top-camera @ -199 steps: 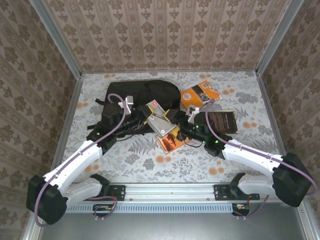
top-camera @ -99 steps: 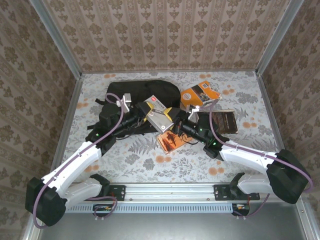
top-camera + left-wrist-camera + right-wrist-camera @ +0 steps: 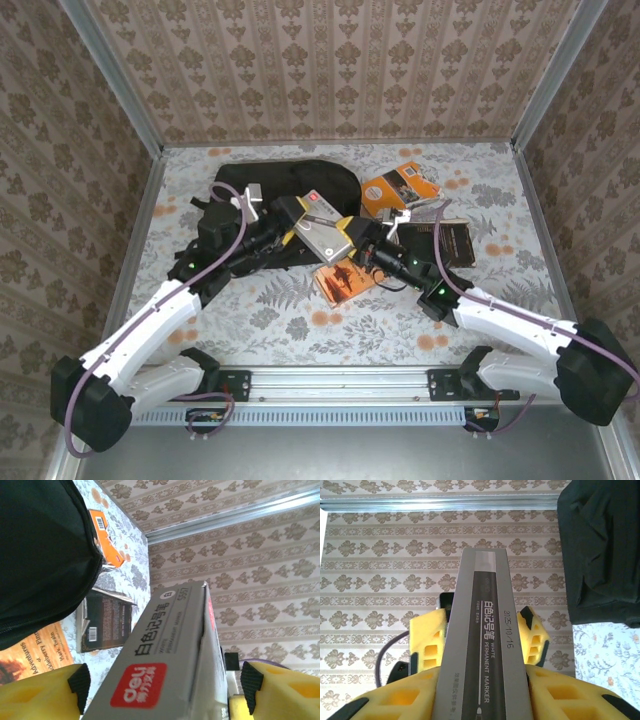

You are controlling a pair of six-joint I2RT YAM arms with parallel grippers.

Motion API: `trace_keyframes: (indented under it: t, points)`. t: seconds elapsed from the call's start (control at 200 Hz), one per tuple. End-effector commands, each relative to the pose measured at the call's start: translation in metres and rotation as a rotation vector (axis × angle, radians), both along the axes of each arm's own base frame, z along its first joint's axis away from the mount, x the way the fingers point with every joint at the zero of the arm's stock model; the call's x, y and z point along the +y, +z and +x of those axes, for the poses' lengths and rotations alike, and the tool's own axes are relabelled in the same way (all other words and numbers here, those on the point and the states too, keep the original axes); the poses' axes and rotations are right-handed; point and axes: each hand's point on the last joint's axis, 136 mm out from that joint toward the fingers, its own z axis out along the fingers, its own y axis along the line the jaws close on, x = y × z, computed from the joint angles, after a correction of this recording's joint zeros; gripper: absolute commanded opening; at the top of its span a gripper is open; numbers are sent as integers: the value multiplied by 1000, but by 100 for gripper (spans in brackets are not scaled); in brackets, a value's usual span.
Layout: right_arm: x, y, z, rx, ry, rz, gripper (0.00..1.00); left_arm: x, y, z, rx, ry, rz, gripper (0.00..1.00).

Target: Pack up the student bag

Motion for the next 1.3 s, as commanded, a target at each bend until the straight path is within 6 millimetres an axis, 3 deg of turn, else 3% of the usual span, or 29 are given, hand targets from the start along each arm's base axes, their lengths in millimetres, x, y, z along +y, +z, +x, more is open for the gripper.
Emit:
trace_keyframes:
  t: [0.0, 0.135, 0.215, 0.375, 0.535, 0.74, 0.88, 1.075, 1.295]
  points:
    - [-21, 3, 3, -37, -58, -32, 41, 8, 11, -1, -91, -8, 142, 89]
    - [-72, -4, 9, -36, -182, -186, 40, 28, 4, 14, -166, 6, 466, 93]
    - [-110, 0, 13, -42, -272, -265, 40, 23, -2, 30, -161, -46, 605, 95]
    - [-174, 3, 13, -5, -400, -307, 39, -20, -24, 60, -171, -197, 846, 100]
    - [-213, -3, 6, 35, -473, -327, 40, -51, -56, 91, -205, -321, 1076, 100]
    - [-219, -13, 6, 52, -478, -326, 40, -90, -95, 109, -199, -460, 1213, 100]
    - [-220, -21, 7, 68, -474, -323, 40, -94, -110, 114, -189, -480, 1256, 97]
    - [-218, -29, 11, 82, -459, -302, 40, -95, -115, 109, -164, -516, 1207, 70]
    - [-213, -35, 15, 85, -429, -285, 40, -96, -111, 116, -162, -512, 1147, 29]
